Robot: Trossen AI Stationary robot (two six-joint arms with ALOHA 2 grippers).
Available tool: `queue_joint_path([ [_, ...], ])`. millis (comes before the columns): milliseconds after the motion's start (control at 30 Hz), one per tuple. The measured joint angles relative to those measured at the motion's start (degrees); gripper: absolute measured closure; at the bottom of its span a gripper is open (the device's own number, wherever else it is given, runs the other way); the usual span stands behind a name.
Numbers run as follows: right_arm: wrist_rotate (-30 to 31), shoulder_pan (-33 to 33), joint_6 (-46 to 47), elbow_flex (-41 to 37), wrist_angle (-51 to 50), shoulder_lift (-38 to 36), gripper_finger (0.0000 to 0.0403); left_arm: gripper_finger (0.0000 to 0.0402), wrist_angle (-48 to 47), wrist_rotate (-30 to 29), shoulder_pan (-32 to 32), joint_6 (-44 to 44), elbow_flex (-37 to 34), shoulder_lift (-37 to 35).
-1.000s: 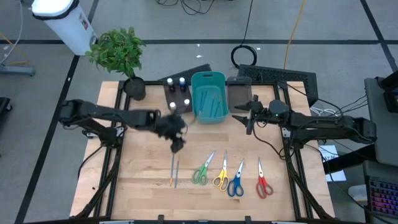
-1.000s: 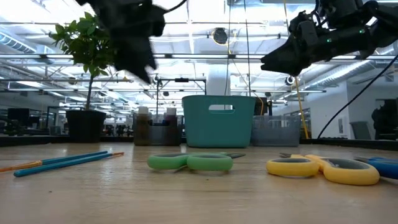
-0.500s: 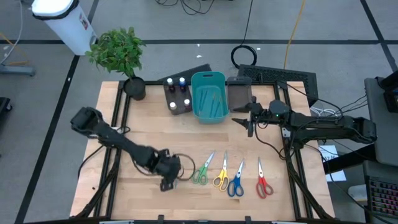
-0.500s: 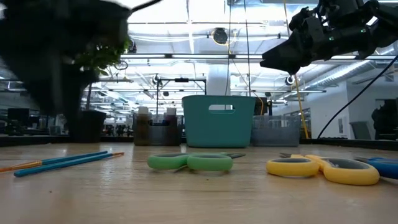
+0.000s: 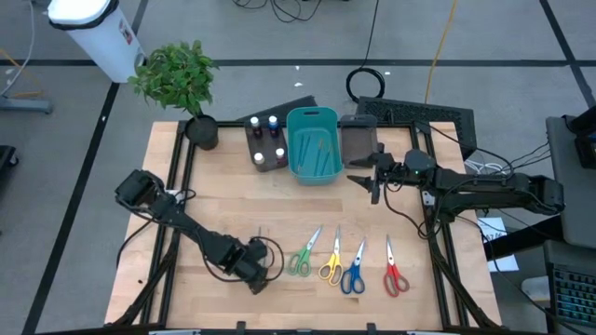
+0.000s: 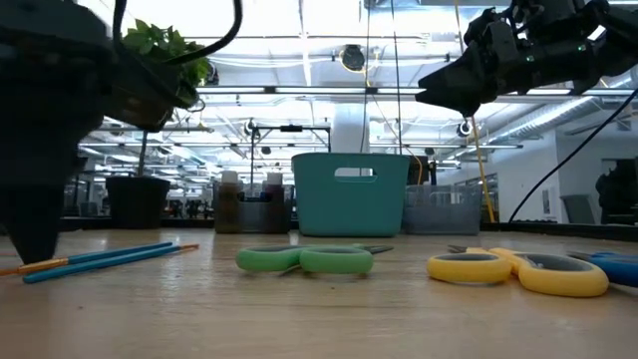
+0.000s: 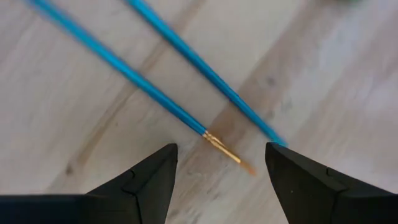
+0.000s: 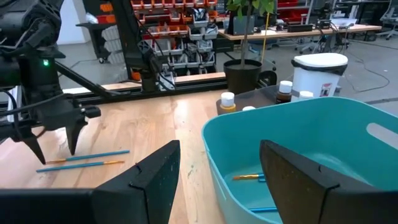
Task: Pick & Place Paint Supplies
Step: Put the blue paint brush into the blue bin
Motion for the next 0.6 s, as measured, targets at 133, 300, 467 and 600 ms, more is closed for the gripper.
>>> queue_joint_path([
  [133, 0.08, -0.01, 0.04, 0.0, 0.26, 0.0, 0.019, 0.0147, -0.28, -0.33, 0.1, -9.73, -0.01, 0.12],
  [300, 0.11, -0.02, 0.04, 0.0, 0.43, 0.0, 0.019, 0.0147, -0.92, 0.87, 0.02, -16.72, 0.0, 1.68],
  [467, 0.14, 0.0, 0.04, 0.0, 0.44, 0.0, 0.019, 0.0154, -2.81, 1.99, -0.49, -19.25, 0.14, 2.81],
  [600, 0.16, -0.02, 0.04, 0.0, 0.42, 0.0, 0.019, 0.0196, -3.83, 2.73, -0.46, -19.72, 0.11, 2.82],
])
